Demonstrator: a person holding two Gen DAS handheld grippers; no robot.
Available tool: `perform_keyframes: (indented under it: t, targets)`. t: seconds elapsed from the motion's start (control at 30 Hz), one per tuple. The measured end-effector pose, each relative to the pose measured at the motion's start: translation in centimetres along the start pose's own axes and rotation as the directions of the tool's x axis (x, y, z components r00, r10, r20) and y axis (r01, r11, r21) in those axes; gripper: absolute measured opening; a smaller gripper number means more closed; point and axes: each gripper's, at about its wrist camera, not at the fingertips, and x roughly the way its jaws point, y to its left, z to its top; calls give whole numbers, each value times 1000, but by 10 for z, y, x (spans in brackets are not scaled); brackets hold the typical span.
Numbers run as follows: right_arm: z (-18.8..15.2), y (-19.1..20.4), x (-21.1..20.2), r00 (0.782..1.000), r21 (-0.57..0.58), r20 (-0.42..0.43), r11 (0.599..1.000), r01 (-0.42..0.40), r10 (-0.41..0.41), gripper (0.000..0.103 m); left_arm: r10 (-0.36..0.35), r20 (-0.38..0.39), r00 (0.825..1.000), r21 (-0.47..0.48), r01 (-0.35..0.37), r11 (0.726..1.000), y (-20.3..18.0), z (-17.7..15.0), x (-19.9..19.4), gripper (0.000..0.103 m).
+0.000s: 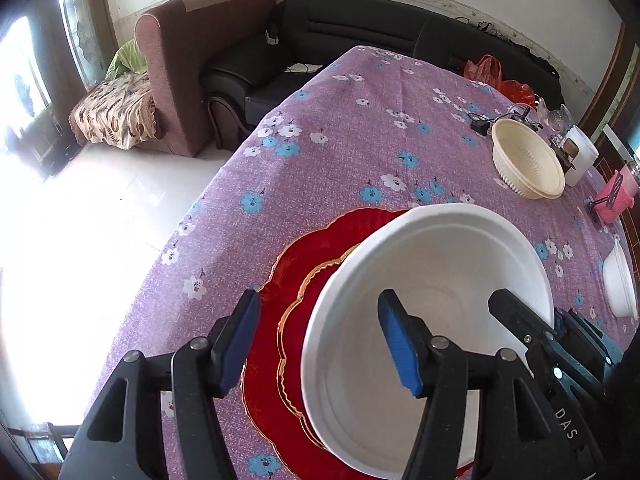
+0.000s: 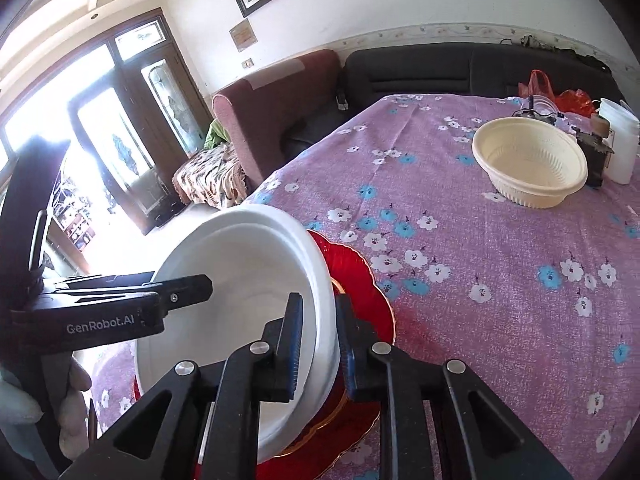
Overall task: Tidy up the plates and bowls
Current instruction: 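Lower the white bowl onto the plate stack and open the right gripper, then withdraw the right gripper from the stack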
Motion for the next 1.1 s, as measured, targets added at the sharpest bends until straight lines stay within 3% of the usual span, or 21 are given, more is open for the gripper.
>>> perform_keyframes:
  t: [0.13,0.27,0.33,0.4,0.5,0.7,0.83,1.1]
  targets:
    - [1,-4,-8,1000,16,30,1000,0,0,36,-3,46,999,-36,5,999,11,-2,-16,61]
    - [6,-16,-28,994,75,105,997,6,-14,44,26,168,985,-56,-17,998,16,-15,-49,65]
    - [9,-22,-35,990,97,134,995,25,-38,44,71,257,964,-68,-55,996,15,-25,-71,74]
    - [11,-25,-41,987,109,150,993,36,-52,44,105,349,931,-79,-83,993,11,-35,-93,79]
    - [14,-26,-51,985,123,164,992,31,-51,44,92,438,894,-71,-67,995,4,-44,-120,82]
    - [8,-22,-98,977,153,206,988,30,-62,44,25,468,883,-51,-1,999,-13,-59,-147,87]
    - [-8,-19,-140,965,124,238,989,80,-107,44,46,507,861,-25,-39,999,-33,-74,-151,87]
    - [-11,-36,-223,931,132,294,974,185,-217,44,-149,487,860,123,101,987,-73,-83,-178,87]
